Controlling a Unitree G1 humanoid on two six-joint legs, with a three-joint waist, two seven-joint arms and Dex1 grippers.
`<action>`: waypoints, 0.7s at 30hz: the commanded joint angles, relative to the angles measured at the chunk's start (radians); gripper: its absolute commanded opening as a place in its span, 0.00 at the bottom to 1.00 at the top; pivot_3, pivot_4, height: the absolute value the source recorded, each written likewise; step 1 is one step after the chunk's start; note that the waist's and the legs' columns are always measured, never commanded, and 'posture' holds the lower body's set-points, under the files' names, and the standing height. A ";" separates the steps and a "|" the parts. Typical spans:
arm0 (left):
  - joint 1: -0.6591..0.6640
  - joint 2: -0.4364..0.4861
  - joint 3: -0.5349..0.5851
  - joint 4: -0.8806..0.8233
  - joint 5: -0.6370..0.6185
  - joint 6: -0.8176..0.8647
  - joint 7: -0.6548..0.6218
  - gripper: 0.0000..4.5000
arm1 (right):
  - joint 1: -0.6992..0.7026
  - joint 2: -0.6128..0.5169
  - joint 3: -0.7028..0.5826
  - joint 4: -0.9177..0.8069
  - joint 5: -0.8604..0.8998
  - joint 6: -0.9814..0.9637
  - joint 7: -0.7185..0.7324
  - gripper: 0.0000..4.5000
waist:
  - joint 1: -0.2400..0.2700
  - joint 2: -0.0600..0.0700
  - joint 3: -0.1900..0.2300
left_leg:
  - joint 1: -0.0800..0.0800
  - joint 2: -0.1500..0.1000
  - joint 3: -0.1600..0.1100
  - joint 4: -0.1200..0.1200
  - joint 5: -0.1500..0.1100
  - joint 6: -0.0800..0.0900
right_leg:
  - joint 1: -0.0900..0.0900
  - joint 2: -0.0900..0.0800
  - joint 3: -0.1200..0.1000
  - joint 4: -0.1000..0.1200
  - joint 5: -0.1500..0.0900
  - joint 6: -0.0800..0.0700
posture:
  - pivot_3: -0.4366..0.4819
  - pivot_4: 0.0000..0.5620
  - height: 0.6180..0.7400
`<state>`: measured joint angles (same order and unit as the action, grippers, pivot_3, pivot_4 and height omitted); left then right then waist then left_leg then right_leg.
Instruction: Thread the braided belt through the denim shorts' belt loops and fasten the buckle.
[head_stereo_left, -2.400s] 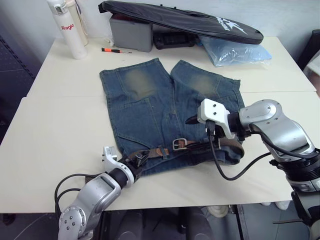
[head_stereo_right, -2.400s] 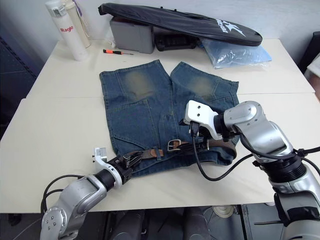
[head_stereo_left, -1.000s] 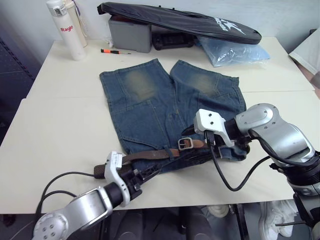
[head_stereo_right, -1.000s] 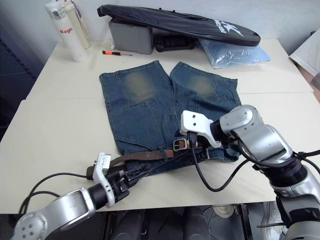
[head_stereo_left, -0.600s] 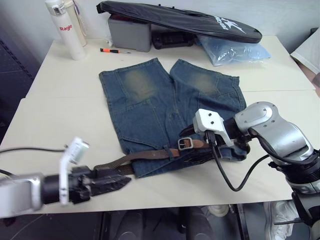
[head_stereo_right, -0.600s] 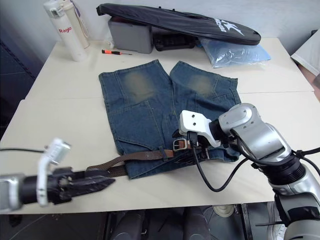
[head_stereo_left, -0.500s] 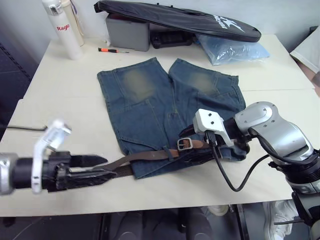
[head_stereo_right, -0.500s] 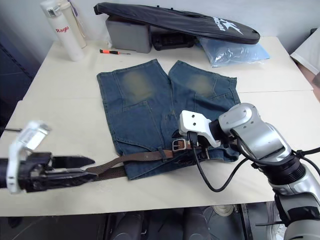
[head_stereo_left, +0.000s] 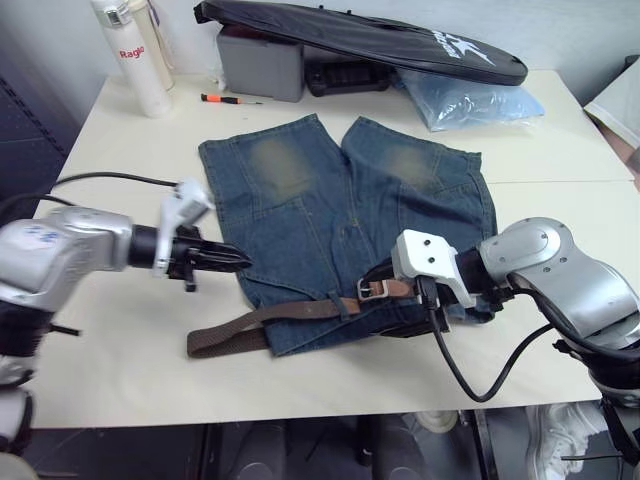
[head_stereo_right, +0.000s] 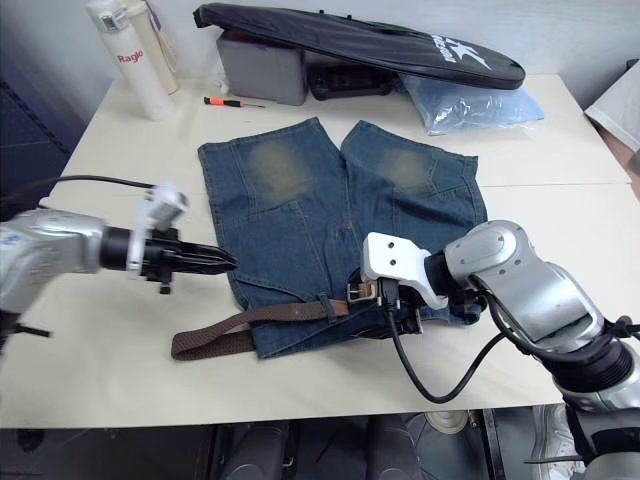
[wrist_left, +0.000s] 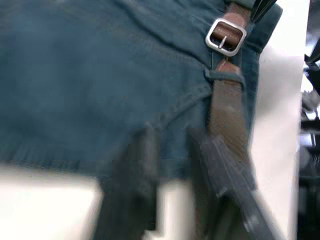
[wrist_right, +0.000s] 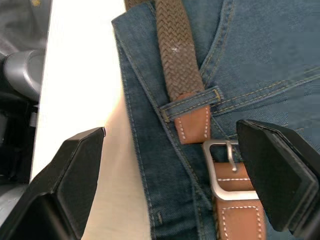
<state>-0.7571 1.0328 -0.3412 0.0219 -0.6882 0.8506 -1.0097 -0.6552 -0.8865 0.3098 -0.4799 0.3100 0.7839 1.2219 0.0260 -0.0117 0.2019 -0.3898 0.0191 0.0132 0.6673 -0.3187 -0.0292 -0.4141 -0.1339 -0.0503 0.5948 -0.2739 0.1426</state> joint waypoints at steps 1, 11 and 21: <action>-0.106 -0.104 -0.123 0.160 0.193 -0.127 -0.155 0.01 | -0.007 -0.005 0.022 -0.063 -0.045 -0.017 -0.045 1.00 | -0.004 0.000 0.000 | 0.000 0.000 0.000 0.000 0.000 0.000 | 0.000 0.000 0.000 0.000 0.000 0.000 | 0.48 0.27 1.00; -0.272 -0.370 -0.228 0.567 0.504 -0.387 -0.335 0.01 | 0.020 0.020 0.124 -0.072 -0.204 -0.090 -0.154 1.00 | -0.004 -0.001 0.000 | -0.001 0.001 0.001 0.001 0.000 0.000 | -0.002 0.000 0.000 0.000 0.000 0.000 | 0.48 0.27 1.00; -0.242 -0.431 -0.225 0.595 0.656 -0.502 -0.346 0.00 | 0.032 0.069 0.160 0.009 -0.299 -0.192 -0.202 0.82 | 0.001 -0.001 0.000 | 0.000 0.001 0.000 0.008 -0.001 0.003 | 0.002 -0.001 0.000 0.003 0.001 0.001 | 0.48 0.27 1.00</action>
<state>-1.0358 0.6171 -0.5473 0.6036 -0.0996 0.3636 -1.3669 -0.6163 -0.8275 0.4742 -0.4760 0.0380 0.6376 1.0302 0.0267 -0.0124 0.2019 -0.3897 0.0196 0.0127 0.6758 -0.3201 -0.0265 -0.4117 -0.1347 -0.0506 0.5976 -0.2732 0.1439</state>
